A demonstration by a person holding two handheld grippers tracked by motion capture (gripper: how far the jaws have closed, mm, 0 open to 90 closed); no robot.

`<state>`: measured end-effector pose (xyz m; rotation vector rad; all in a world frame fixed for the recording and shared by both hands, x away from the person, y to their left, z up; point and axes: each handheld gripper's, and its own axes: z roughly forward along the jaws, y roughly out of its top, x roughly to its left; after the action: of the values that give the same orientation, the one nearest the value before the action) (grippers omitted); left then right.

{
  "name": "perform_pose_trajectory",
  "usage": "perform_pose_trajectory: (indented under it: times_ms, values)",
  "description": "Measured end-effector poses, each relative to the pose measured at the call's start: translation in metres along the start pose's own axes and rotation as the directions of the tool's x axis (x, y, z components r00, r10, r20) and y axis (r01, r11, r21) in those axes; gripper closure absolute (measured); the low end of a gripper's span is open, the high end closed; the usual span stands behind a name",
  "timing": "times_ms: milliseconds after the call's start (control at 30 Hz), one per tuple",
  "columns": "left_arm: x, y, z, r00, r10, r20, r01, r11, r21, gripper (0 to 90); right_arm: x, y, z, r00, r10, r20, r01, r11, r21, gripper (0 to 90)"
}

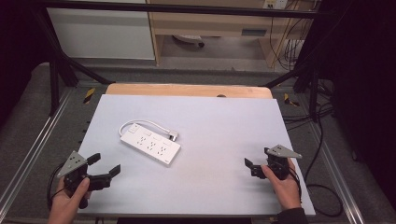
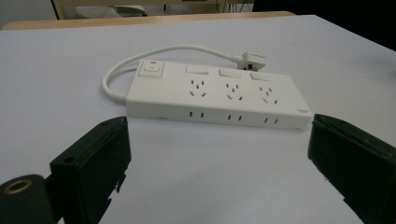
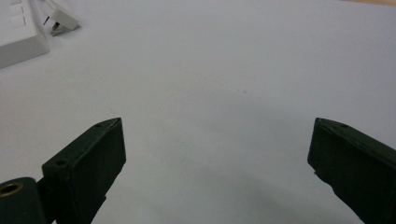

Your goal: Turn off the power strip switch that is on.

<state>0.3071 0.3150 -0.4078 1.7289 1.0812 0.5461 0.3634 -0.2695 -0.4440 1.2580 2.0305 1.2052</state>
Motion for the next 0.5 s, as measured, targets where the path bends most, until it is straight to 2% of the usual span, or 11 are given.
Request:
perform_pose_trajectory:
  times_ms: [500]
  values:
    - [0.0002,0.0009,-0.0009,1.0000,-0.007,0.001,0.007,0.9999,-0.015,5.9,0.0031,0.0002,0.0015,0.9999,-0.012,-0.007,0.012,1.000,-0.001,3.5]
